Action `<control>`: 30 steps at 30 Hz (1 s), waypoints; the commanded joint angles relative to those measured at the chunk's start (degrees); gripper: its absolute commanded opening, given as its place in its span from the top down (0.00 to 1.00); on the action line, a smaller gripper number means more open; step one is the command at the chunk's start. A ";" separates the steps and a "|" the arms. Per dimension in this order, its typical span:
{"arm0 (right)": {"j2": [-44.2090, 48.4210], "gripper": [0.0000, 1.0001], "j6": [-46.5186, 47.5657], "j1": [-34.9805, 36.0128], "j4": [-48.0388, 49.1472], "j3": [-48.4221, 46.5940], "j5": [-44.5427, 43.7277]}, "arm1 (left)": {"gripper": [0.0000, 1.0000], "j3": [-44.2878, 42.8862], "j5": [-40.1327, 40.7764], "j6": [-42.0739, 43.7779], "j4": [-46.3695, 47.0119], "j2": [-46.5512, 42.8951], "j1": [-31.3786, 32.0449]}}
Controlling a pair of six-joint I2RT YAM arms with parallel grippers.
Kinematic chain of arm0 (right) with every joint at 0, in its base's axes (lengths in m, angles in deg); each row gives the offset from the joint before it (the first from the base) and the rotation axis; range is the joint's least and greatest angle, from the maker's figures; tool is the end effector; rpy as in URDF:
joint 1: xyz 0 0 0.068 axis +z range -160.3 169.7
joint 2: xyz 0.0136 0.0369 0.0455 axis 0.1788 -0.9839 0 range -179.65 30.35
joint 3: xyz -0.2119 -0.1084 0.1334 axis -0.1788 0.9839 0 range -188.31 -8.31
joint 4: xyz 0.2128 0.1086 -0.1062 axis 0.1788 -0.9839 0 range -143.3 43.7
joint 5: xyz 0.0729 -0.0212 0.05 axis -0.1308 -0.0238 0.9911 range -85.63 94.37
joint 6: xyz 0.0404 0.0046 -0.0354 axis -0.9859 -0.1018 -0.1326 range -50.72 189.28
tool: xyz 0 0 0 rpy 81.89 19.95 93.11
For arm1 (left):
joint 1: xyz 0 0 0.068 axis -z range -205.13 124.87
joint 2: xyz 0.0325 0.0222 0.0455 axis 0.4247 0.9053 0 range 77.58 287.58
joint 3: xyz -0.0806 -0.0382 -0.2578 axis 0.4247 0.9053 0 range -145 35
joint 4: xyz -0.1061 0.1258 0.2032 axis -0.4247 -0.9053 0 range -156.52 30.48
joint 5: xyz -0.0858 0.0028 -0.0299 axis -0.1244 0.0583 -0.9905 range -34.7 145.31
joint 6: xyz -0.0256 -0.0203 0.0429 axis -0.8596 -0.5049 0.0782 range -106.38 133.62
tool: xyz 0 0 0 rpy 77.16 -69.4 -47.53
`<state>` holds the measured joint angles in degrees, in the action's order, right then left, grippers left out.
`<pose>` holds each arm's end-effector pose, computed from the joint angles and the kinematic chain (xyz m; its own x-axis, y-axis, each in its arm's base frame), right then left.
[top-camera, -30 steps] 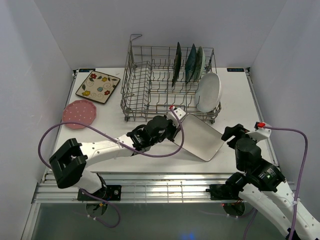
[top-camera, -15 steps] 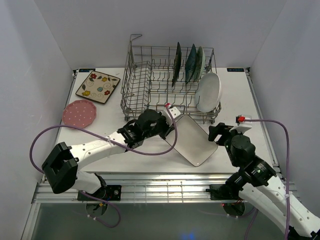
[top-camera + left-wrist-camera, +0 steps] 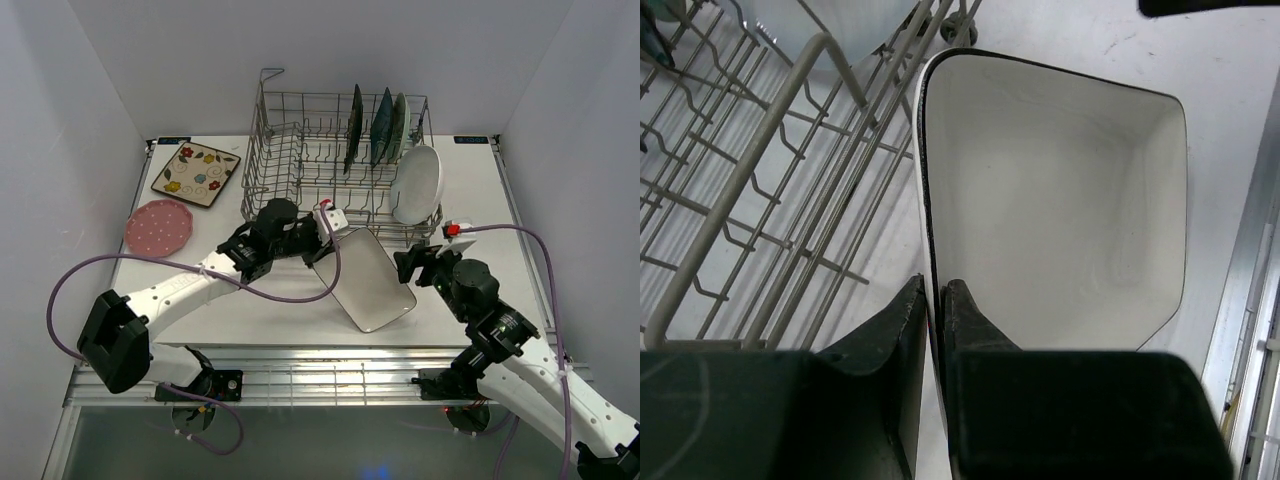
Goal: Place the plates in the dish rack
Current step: Pick up the plate at the center of the board.
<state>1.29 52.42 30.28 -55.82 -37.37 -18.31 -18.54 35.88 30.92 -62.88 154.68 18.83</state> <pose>0.1149 0.0804 0.2841 -0.2105 0.1720 -0.9623 -0.2616 0.9386 0.2250 0.2118 -0.2206 0.2791 -0.0529 0.4406 -0.8961 0.9257 0.3581 0.1214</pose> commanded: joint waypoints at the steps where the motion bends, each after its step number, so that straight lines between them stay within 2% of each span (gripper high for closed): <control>1: -1.61 0.19 2.97 0.03 5.03 -0.21 4.65 | 1.00 -5.08 -7.90 6.86 -2.26 -2.48 -1.16; 8: -5.65 0.19 4.47 0.03 8.02 0.14 10.19 | 1.00 -7.11 -13.18 11.79 -5.43 -1.87 -3.53; 15: -7.41 0.20 5.96 0.03 11.71 0.67 18.44 | 1.00 -7.72 -11.52 13.72 -4.73 -1.08 -4.33; 23: -5.84 0.21 5.61 0.03 12.07 1.28 20.57 | 1.00 -9.48 -10.64 14.69 -5.44 0.07 -4.59; 30: -9.96 0.24 5.79 0.03 12.51 0.50 22.15 | 1.00 -9.83 -11.96 14.69 -4.21 -1.42 -4.77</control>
<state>-7.13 57.60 30.28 -45.98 -36.56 2.15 -24.77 25.83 43.40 -71.60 155.81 14.57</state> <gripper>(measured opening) 0.771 0.207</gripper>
